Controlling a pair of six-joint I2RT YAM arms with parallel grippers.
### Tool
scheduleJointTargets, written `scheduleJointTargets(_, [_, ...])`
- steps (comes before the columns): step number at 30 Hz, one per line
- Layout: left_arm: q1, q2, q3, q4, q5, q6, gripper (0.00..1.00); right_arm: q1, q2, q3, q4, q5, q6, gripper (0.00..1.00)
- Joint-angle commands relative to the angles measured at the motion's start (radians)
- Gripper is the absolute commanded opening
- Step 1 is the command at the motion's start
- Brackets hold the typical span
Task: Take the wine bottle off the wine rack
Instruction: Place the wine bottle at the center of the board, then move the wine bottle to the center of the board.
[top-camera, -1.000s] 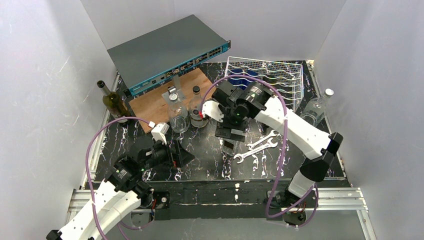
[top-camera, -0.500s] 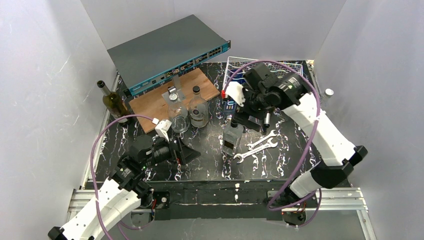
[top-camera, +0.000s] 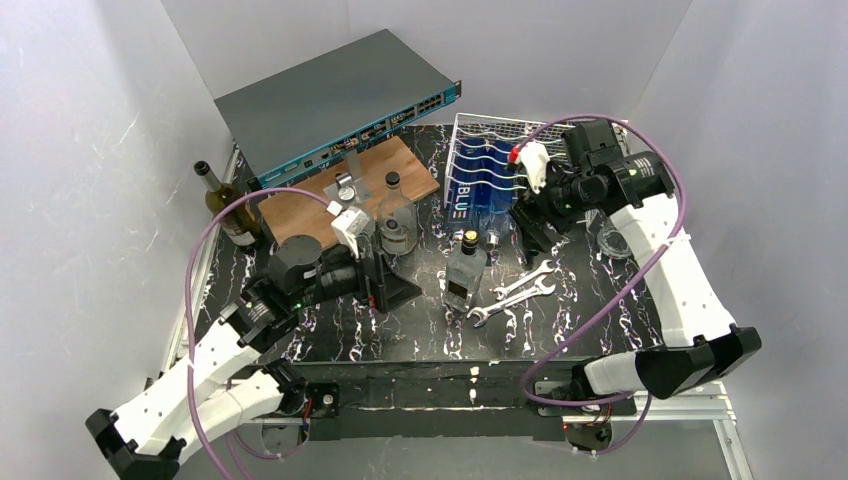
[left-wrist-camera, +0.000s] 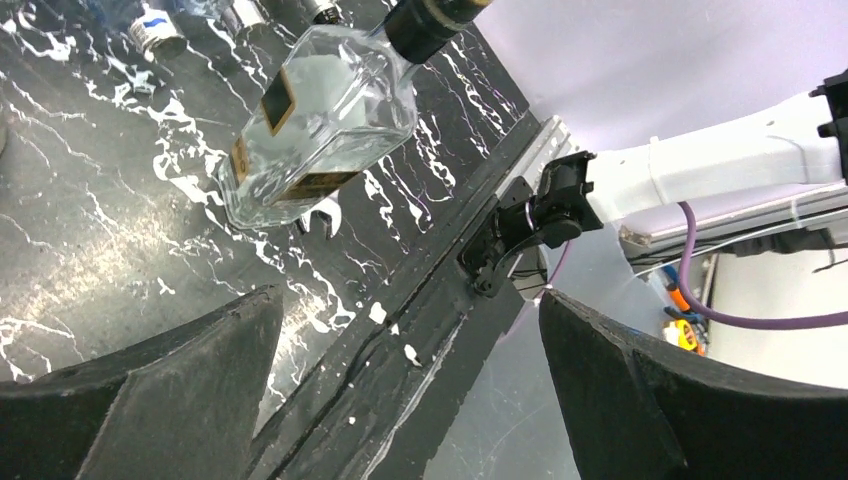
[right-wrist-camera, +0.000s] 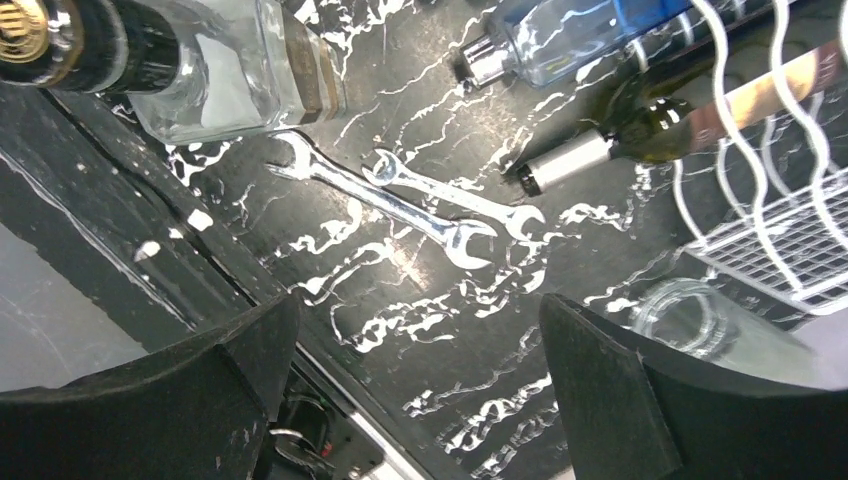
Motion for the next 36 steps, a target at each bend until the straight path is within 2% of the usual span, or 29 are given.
scheduleJointTargets(1, [-0.106,0.062,0.099,-0.047,-0.130,0.110,0.99,-0.078,-0.086,-0.126,0.193,-0.161,0.051,0.98])
scheduleJointTargets(5, [-0.231,0.147,0.190,-0.058,-0.293,0.210,0.99,-0.153,-0.119,-0.237,0.320,-0.304,0.100,0.98])
scheduleJointTargets(7, [-0.300,0.203,0.243,-0.057,-0.390,0.270,0.99,-0.199,-0.161,-0.320,0.443,-0.382,0.143,0.98])
scheduleJointTargets(11, [-0.425,0.319,0.315,-0.028,-0.564,0.396,0.99,-0.216,-0.247,-0.473,0.638,-0.448,0.191,0.98])
scheduleJointTargets(14, [-0.448,0.397,0.363,-0.016,-0.634,0.409,0.99,-0.288,-0.277,-0.548,0.708,-0.534,0.201,0.98])
scheduleJointTargets(18, [-0.456,0.491,0.426,-0.015,-0.712,0.375,0.90,-0.335,-0.300,-0.662,0.770,-0.557,0.189,0.98])
scheduleJointTargets(25, [-0.485,0.611,0.502,0.010,-0.853,0.337,0.86,-0.452,-0.324,-0.811,0.917,-0.674,0.218,0.98])
scheduleJointTargets(29, [-0.489,0.675,0.529,0.032,-0.925,0.343,0.79,-0.523,-0.345,-0.892,1.009,-0.764,0.263,0.98])
scheduleJointTargets(36, [-0.490,0.741,0.563,0.065,-0.968,0.327,0.51,-0.545,-0.381,-0.917,1.002,-0.814,0.240,0.98])
